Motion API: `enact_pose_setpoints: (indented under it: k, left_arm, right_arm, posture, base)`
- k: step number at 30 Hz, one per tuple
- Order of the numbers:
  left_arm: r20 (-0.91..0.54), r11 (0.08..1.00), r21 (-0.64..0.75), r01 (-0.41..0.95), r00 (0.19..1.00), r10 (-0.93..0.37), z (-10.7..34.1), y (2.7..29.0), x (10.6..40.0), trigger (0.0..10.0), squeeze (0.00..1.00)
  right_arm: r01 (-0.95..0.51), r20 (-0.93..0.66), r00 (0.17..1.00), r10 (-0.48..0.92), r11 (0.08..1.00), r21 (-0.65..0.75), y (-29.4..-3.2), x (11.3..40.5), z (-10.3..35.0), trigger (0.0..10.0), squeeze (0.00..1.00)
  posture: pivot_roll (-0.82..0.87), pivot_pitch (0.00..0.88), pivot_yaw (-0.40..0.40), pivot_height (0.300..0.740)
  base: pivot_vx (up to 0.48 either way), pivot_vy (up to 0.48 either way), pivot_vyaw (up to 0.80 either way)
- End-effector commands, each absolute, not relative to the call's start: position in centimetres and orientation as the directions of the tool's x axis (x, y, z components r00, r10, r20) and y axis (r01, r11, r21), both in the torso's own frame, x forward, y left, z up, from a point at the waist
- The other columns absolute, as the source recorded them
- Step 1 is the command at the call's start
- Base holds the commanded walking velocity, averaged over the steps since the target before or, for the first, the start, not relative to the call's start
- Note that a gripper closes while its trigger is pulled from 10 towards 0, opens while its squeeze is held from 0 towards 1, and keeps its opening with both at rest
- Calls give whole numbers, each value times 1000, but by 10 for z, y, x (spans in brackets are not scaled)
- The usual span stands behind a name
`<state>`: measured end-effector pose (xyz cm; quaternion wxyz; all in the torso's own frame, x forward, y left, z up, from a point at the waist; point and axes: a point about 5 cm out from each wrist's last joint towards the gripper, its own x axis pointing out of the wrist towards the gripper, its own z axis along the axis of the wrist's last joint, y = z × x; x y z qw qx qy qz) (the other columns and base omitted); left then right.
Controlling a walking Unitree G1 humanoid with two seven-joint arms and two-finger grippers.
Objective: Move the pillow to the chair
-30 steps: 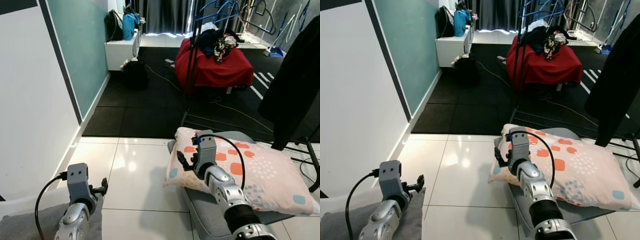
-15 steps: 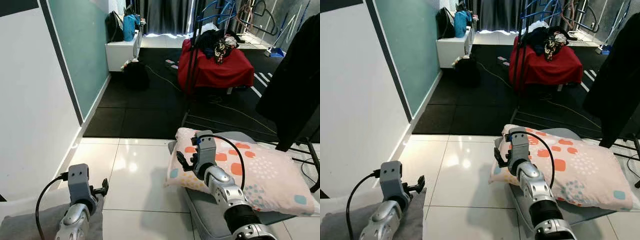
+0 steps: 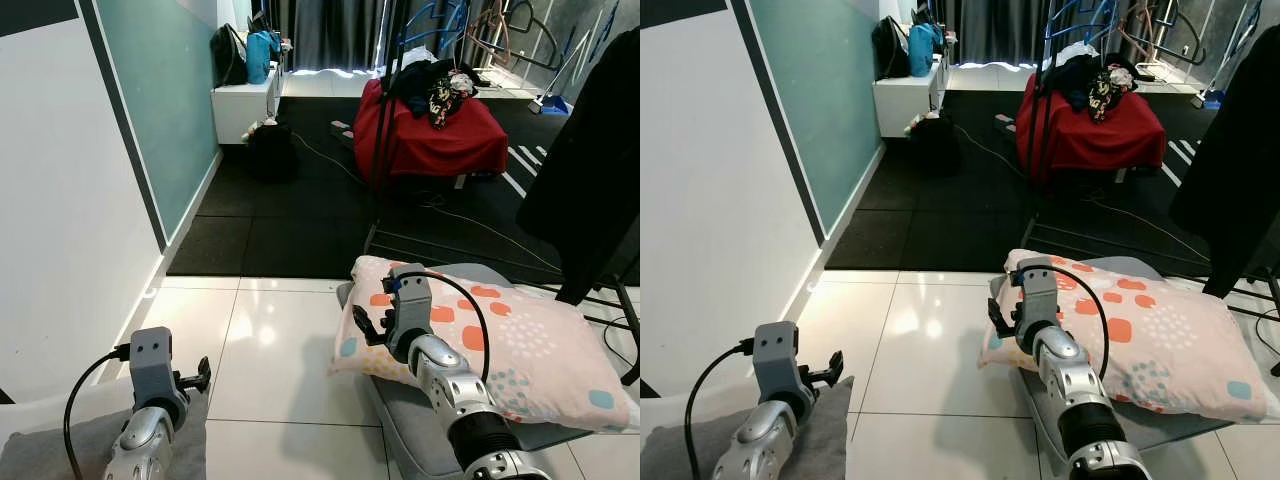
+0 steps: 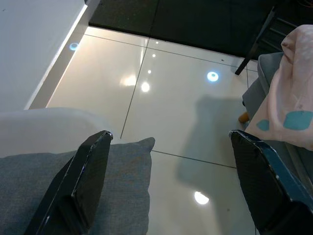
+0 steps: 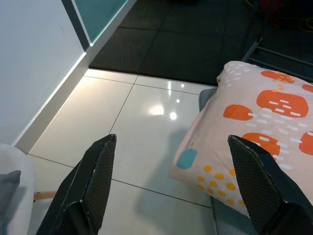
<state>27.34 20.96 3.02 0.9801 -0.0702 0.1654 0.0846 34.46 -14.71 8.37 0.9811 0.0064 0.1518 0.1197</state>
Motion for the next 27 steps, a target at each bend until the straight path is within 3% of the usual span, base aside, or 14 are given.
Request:
enact_pose_setpoints:
  k: [1, 19, 27]
  left_arm:
    - [-344, 975, -108, -194, 927, 146, 28, 211, 272, 10000, 0]
    - [-333, 967, -97, -236, 923, 192, 32, 228, 272, 10000, 0]
    - [-325, 932, -87, -351, 895, 306, 36, 256, 267, 10000, 0]
  right_arm:
    - [-233, -294, 925, 241, 970, 64, -145, 344, 84, 10000, 0]
    - [-233, -294, 925, 242, 970, 69, -145, 344, 84, 10000, 0]
    - [-232, -294, 924, 243, 970, 72, -146, 345, 85, 10000, 0]
  posture:
    - [-112, 22, -2, 740]
    - [-107, 30, -3, 740]
    - [-89, 30, -11, 740]
  base:
    - [0, 0, 0]
    - [0, 0, 0]
    - [0, 0, 0]
